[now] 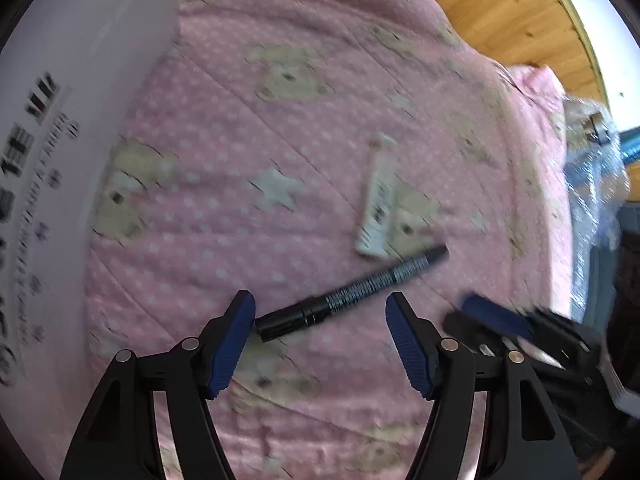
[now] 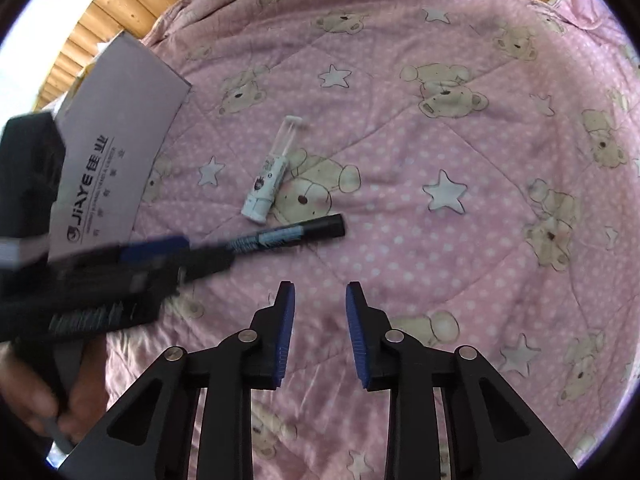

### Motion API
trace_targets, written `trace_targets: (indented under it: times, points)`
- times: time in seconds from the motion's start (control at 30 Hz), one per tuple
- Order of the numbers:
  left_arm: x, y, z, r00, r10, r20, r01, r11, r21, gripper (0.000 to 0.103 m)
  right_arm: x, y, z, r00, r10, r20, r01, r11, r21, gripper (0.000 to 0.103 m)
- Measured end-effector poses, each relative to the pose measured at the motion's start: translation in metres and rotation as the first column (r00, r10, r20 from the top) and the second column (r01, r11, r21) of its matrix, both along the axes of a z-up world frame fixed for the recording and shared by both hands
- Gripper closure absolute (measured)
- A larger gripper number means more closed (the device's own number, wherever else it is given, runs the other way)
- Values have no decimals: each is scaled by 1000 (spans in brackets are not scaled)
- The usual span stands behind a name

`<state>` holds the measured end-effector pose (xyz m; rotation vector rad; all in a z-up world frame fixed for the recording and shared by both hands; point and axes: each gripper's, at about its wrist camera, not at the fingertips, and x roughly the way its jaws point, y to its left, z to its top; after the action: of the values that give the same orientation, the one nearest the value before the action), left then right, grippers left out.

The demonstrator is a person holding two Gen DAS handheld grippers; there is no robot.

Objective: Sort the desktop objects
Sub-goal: 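Grasp the black marker with the left tool while the right tool grasps the clear tube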

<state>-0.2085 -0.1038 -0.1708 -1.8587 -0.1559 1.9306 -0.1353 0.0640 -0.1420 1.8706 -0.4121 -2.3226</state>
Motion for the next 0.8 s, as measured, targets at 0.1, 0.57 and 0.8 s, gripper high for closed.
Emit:
trace_targets:
  times: [0.1, 0.57, 0.8]
  points:
    - [16, 9, -3, 995, -73, 61, 70, 996, 48, 35, -11, 2, -3, 1000, -11, -18, 11, 1000, 4, 84]
    - [7, 7, -3, 1000, -2, -24, 3, 999, 54, 32, -66, -7, 6, 998, -43, -37, 40, 996, -84, 67]
    - [12, 8, -1, 997, -35, -65, 37, 999, 31, 32, -84, -33, -18, 999, 34, -17, -34, 999, 13, 73]
